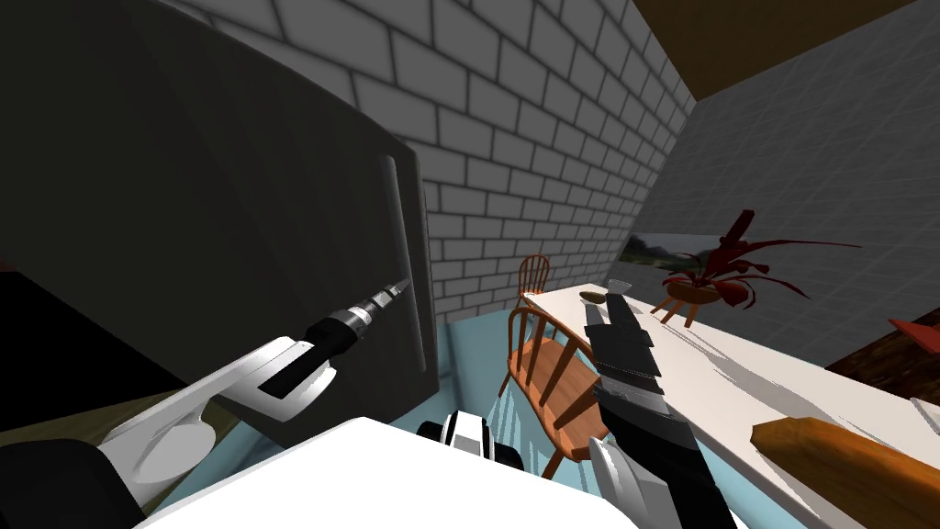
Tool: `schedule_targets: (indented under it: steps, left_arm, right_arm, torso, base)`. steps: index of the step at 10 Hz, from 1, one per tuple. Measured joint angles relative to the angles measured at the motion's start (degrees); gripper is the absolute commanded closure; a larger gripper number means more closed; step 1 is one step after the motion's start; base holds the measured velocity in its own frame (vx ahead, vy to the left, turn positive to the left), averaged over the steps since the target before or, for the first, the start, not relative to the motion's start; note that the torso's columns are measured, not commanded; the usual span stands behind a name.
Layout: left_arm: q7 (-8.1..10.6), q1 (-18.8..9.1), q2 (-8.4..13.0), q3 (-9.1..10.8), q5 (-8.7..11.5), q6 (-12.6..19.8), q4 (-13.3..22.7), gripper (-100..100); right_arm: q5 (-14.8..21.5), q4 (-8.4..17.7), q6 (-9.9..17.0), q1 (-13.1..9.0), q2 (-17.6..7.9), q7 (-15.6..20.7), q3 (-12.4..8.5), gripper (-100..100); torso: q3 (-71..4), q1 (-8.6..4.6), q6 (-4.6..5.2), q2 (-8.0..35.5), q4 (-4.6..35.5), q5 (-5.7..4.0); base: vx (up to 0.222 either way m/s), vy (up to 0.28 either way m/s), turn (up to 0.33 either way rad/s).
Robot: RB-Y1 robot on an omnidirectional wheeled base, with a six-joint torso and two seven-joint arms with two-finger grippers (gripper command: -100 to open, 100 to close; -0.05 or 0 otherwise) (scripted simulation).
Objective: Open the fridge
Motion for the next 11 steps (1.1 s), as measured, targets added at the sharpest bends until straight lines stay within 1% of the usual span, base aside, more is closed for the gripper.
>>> schedule_targets:
  steps: [2,3,4,5,6,7,9,10,11]
  left_arm:
    - [0.11,0.1,0.0,-0.28,-0.7,0.3,-2.0,-100]
    - [0.08,0.1,0.0,-0.32,-0.7,0.4,-2.1,-100]
    - [0.56,0.1,0.9,0.24,-0.4,1.0,-2.5,-100]
    - [0.71,0.1,1.0,0.32,-0.3,1.2,-2.5,100]
    - [0.67,0.1,1.0,0.33,-0.4,1.2,-2.5,100]
    - [0.86,-0.4,2.1,0.47,-0.2,0.5,-2.1,100]
    - [1.55,-0.5,3.1,-0.35,0.1,-1.5,-2.1,100]
    - [2.02,-0.2,3.9,-0.52,0.4,-2.5,-2.1,100]
    - [2.3,-0.6,4.7,-1.15,0.6,-2.9,-2.5,100]
  right_arm:
    - [0.0,0.0,0.0,0.0,0.0,0.0,0.0,0]
    - [0.0,0.0,0.0,0.0,0.0,0.0,0.0,0]
    - [0.0,0.0,0.0,0.0,0.0,0.0,0.0,0]
    - [0.0,0.0,0.0,0.0,0.0,0.0,0.0,0]
    - [0.0,0.0,0.0,0.0,0.0,0.0,0.0,0]
    - [0.0,0.0,0.0,0.0,0.0,0.0,0.0,0]
    - [0.0,0.0,0.0,0.0,0.0,0.0,0.0,0]
    - [0.0,0.0,0.0,0.0,0.0,0.0,0.0,0]
    - [0.0,0.0,0.0,0.0,0.0,0.0,0.0,0]
  torso:
    - [0.0,0.04,-0.02,0.1,0.0,0.02]
    - [0.1,0.05,-0.01,0.1,0.0,0.03]
    - [-0.1,-0.03,0.0,-0.1,0.0,0.0]
    - [0.0,0.01,-0.02,0.0,0.0,0.01]
    - [0.1,0.03,0.02,0.1,0.0,0.02]
    - [0.4,0.23,0.27,0.6,0.1,0.22]
    - [0.4,0.27,-0.14,0.5,0.2,0.23]
    - [0.2,0.31,-0.15,0.3,0.2,0.15]
    - [0.1,0.22,-0.08,0.3,0.2,0.08]
  base:
    - [0.012,-0.005,-0.001]
    - [0.075,-0.023,-0.043]
    - [0.048,-0.013,-0.009]
    - [0.006,-0.002,0.007]
    - [-0.215,0.098,-0.133]
    - [-0.288,0.098,-0.14]
    - [-0.266,0.042,-0.101]
    - [-0.313,0.049,-0.095]
    - [-0.357,0.082,-0.119]
